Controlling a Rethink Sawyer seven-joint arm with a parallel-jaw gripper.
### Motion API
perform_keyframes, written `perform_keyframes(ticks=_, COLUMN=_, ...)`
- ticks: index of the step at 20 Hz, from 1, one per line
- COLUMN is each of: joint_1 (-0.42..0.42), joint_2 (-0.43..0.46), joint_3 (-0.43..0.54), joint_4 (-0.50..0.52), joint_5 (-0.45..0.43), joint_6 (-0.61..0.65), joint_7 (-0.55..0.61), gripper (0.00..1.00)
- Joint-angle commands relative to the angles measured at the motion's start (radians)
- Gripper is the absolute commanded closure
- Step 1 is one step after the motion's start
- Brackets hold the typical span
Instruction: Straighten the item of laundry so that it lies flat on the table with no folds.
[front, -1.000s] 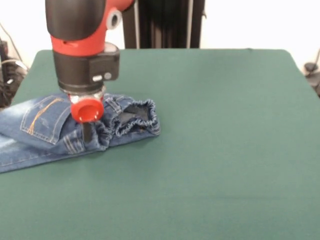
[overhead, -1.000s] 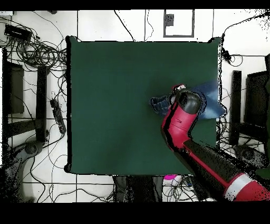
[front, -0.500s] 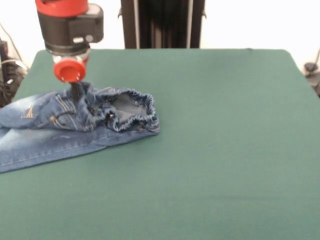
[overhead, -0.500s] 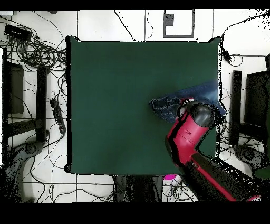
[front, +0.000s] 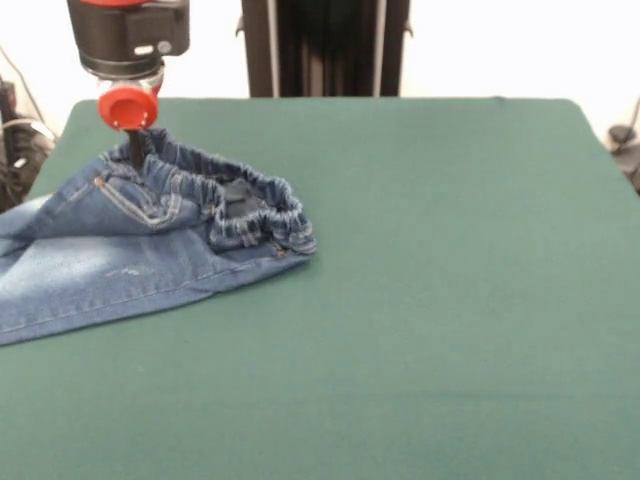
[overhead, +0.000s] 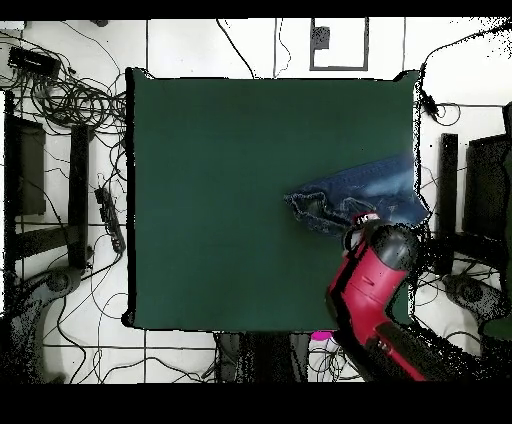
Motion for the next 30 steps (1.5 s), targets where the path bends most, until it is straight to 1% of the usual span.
perform_keyframes(ticks=1, joint_1=0.008, joint_2=0.152, joint_3=-0.181, joint_4=0.156, joint_5=-0.239, joint_6=0.163, joint_7=0.201, gripper=1.0)
perform_keyframes(ticks=3, joint_1=0.002, joint_2=0.19, joint_3=-0.223, joint_4=0.159, joint_5=-0.353, joint_6=0.186, joint_7=0.311, gripper=1.0)
perform_keyframes(ticks=5, joint_1=-0.003, joint_2=0.21, joint_3=-0.25, joint_4=0.172, joint_5=-0.424, joint_6=0.195, joint_7=0.392, gripper=1.0)
perform_keyframes(ticks=8, joint_1=0.006, joint_2=0.212, joint_3=-0.287, joint_4=0.201, joint_5=-0.473, joint_6=0.2, joint_7=0.491, gripper=1.0)
perform_keyframes(ticks=13, joint_1=0.019, joint_2=0.184, joint_3=-0.327, joint_4=0.278, joint_5=-0.519, joint_6=0.239, joint_7=0.648, gripper=1.0)
perform_keyframes(ticks=17, joint_1=0.056, joint_2=0.121, joint_3=-0.37, joint_4=0.347, joint_5=-0.51, joint_6=0.264, joint_7=0.704, gripper=1.0)
perform_keyframes(ticks=20, joint_1=0.102, joint_2=0.083, joint_3=-0.395, joint_4=0.385, joint_5=-0.498, joint_6=0.283, joint_7=0.759, gripper=1.0)
perform_keyframes(ticks=21, joint_1=0.116, joint_2=0.079, joint_3=-0.396, joint_4=0.394, joint_5=-0.505, joint_6=0.288, joint_7=0.804, gripper=1.0)
perform_keyframes(ticks=23, joint_1=0.127, joint_2=0.088, joint_3=-0.388, joint_4=0.405, joint_5=-0.568, joint_6=0.277, joint_7=0.935, gripper=1.0)
perform_keyframes(ticks=24, joint_1=0.123, joint_2=0.099, joint_3=-0.377, joint_4=0.411, joint_5=-0.618, joint_6=0.271, joint_7=1.014, gripper=1.0)
perform_keyframes(ticks=26, joint_1=0.136, joint_2=0.128, joint_3=-0.352, joint_4=0.408, joint_5=-0.676, joint_6=0.257, joint_7=1.164, gripper=1.0)
perform_keyframes(ticks=28, joint_1=0.191, joint_2=0.127, joint_3=-0.33, joint_4=0.41, joint_5=-0.669, joint_6=0.269, joint_7=1.299, gripper=1.0)
perform_keyframes(ticks=30, joint_1=0.259, joint_2=0.12, joint_3=-0.317, joint_4=0.402, joint_5=-0.646, joint_6=0.277, joint_7=1.403, gripper=1.0)
